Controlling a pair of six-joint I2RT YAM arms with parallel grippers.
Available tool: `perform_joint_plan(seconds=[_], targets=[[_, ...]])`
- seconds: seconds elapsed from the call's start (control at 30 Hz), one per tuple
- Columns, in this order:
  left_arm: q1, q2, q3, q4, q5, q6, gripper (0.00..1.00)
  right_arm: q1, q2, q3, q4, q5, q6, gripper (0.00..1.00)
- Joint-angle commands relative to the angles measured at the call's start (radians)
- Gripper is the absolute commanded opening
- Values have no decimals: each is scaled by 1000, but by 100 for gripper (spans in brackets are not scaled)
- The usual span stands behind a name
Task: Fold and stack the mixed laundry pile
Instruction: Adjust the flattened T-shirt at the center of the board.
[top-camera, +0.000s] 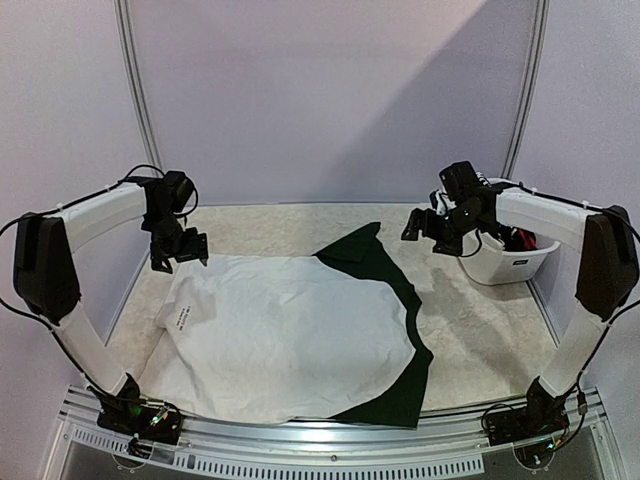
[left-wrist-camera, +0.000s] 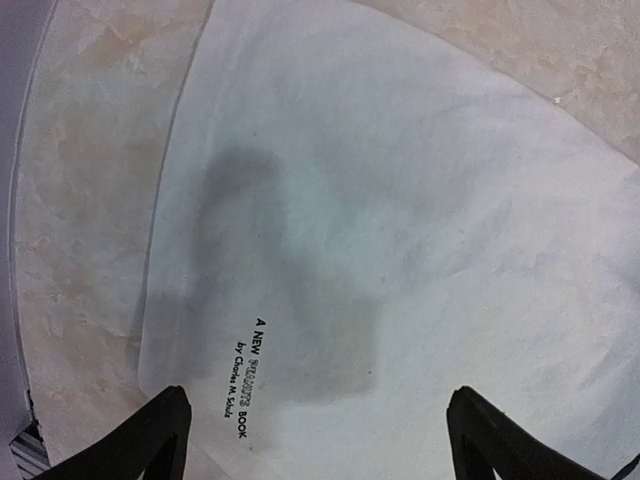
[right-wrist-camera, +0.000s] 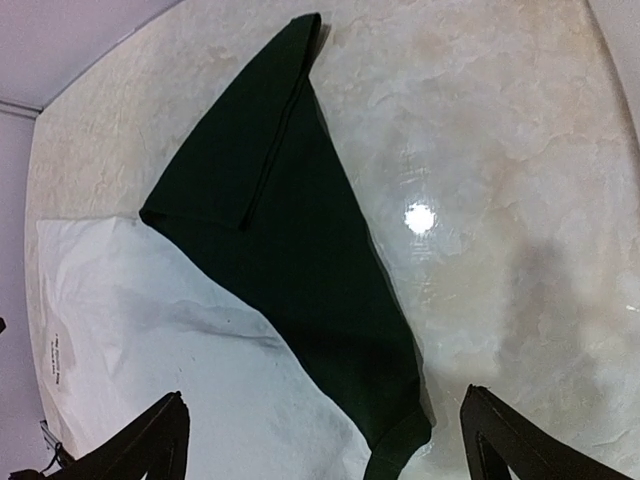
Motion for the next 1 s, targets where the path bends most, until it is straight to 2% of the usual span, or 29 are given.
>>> perform_joint_plan(seconds=[0.0,0.5,0.97], targets=[[-21,-12,-58,63,36,19,90,41,-4,-31,-8,-37,-27,95],[-51,39,-143,156,112,56,87,199,189,102,-20,-99,-34,92],[-51,124,-168,223,156,70,86,210,355,184,-54,-121,0,91]])
